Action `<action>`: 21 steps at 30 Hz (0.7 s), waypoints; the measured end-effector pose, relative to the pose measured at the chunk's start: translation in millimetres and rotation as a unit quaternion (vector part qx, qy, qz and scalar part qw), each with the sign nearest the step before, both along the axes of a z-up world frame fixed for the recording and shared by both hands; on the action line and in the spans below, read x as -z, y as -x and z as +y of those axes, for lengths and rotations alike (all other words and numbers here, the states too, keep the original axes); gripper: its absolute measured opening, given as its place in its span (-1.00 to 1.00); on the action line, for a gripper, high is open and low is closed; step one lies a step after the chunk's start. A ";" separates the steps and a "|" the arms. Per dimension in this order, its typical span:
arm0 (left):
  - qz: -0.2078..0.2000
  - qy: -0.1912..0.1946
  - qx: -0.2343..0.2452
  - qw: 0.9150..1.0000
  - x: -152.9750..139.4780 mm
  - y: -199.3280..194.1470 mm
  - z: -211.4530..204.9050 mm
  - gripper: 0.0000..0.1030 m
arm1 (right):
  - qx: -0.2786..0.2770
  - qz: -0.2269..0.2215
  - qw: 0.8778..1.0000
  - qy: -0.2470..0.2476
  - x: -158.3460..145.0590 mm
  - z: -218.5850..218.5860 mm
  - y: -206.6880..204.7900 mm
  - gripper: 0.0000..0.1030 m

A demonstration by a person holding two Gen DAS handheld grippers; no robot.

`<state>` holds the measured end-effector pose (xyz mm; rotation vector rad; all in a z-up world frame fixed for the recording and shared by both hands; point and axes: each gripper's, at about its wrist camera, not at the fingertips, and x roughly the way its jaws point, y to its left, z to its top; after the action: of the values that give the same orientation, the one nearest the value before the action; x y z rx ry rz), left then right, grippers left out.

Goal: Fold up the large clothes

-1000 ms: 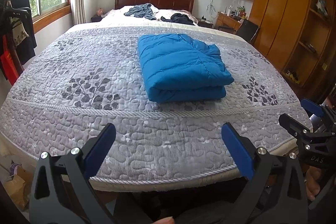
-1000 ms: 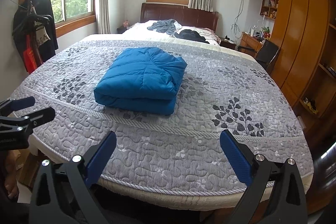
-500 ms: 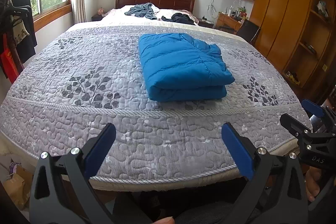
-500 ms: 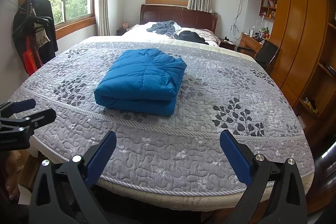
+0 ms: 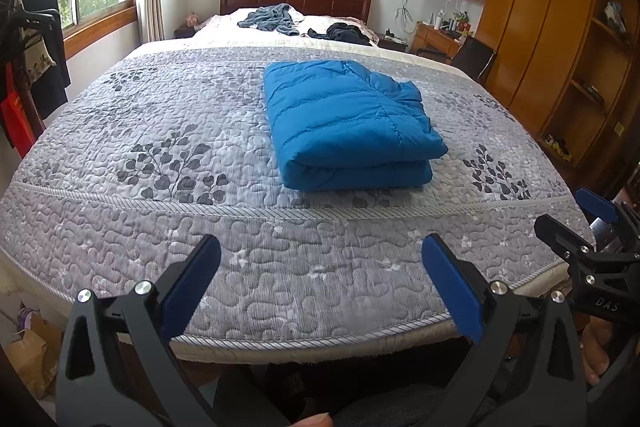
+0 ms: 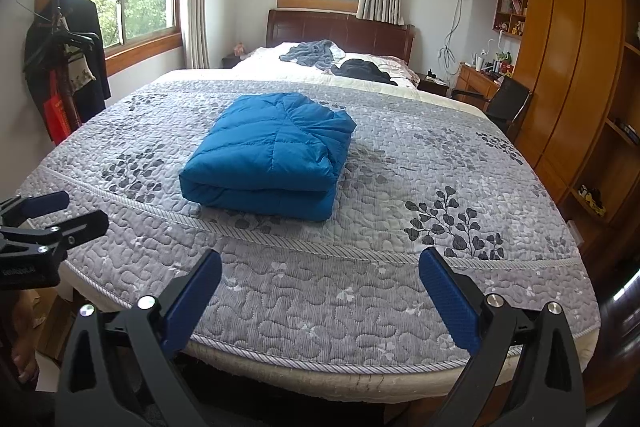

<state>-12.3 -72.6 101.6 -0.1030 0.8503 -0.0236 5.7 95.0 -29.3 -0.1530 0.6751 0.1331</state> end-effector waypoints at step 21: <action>0.002 -0.001 0.003 1.000 2.6 -1.3 -0.7 0.94 | 0.000 0.000 1.000 0.000 0.3 1.2 0.3 0.93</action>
<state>-11.0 -73.3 99.0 -0.0996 0.8556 -0.0284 5.4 96.2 -29.6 -0.1524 0.6744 0.1334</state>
